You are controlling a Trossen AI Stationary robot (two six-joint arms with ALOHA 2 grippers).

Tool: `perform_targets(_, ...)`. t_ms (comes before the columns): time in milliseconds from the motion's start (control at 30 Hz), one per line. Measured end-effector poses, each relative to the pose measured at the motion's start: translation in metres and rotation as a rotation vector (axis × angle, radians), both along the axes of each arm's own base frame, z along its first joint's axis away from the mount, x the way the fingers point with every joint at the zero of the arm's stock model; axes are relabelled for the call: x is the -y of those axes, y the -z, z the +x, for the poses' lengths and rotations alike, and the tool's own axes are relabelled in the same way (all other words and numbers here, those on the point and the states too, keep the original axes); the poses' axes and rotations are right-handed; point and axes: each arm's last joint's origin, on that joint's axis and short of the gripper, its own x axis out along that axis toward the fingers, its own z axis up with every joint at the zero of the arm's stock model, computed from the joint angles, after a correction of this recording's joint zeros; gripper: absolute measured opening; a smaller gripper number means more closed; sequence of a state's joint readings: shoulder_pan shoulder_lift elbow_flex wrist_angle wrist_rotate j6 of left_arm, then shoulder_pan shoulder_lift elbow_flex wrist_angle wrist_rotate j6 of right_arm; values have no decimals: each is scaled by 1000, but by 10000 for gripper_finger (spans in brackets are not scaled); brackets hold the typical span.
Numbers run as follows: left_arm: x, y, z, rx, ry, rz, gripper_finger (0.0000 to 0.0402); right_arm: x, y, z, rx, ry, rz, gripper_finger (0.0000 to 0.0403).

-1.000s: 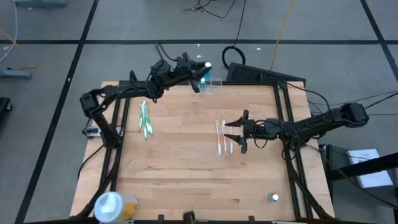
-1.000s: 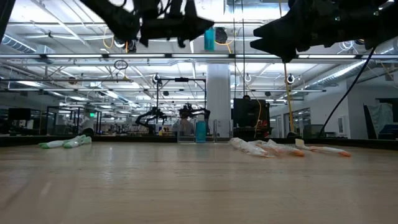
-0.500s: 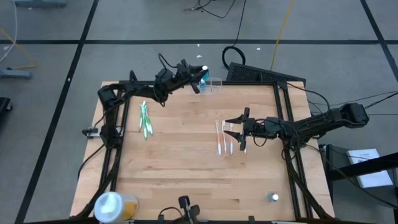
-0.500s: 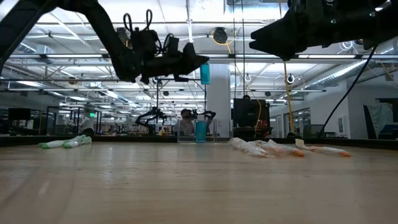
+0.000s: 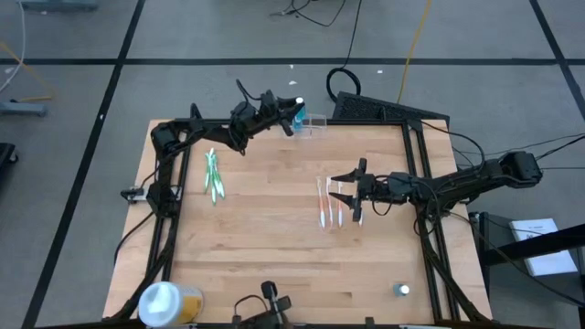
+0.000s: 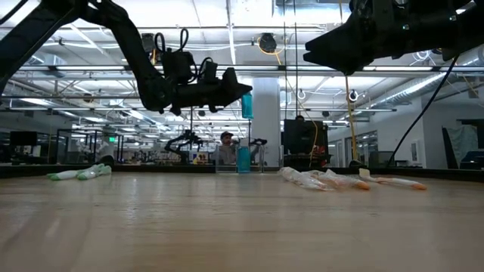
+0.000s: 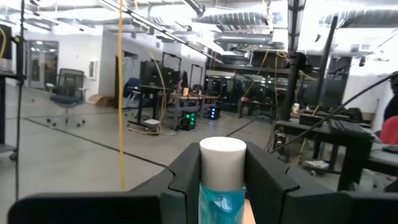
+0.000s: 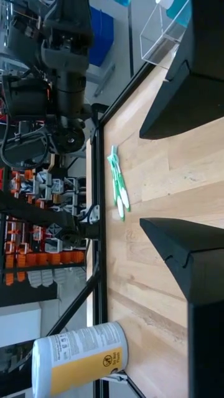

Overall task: Pick & Place toothbrushing station
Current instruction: Put the blue mouthwash into the transparent organizer

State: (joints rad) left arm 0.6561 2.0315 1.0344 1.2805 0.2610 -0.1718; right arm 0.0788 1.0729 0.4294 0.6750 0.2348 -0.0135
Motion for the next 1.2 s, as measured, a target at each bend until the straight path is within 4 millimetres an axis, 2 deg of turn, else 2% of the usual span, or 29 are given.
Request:
perform_targets(133,-10,0,-6,-1,3,-31,99,0,0,0,0,0,0,208)
perform_targets(233,-23,2,-10,-64,-12,-54,99,0,0,0,0,0,0,208)
perform_targets(433,-40,5,-15,-125,48,-216,99,0,0,0,0,0,0,208)
perform_targets(633,-31,9,-7,-178,93,-205,98,0,0,0,0,1,-2,208)
perform_targets(900,-15,5,4,-235,113,-79,98,3,1,0,-13,13,-4,208)
perform_targets(1067,-5,0,9,-282,109,-10,98,12,6,2,-32,62,39,208)
perform_targets(1200,1,-5,11,-310,112,31,98,29,18,11,-68,136,56,208)
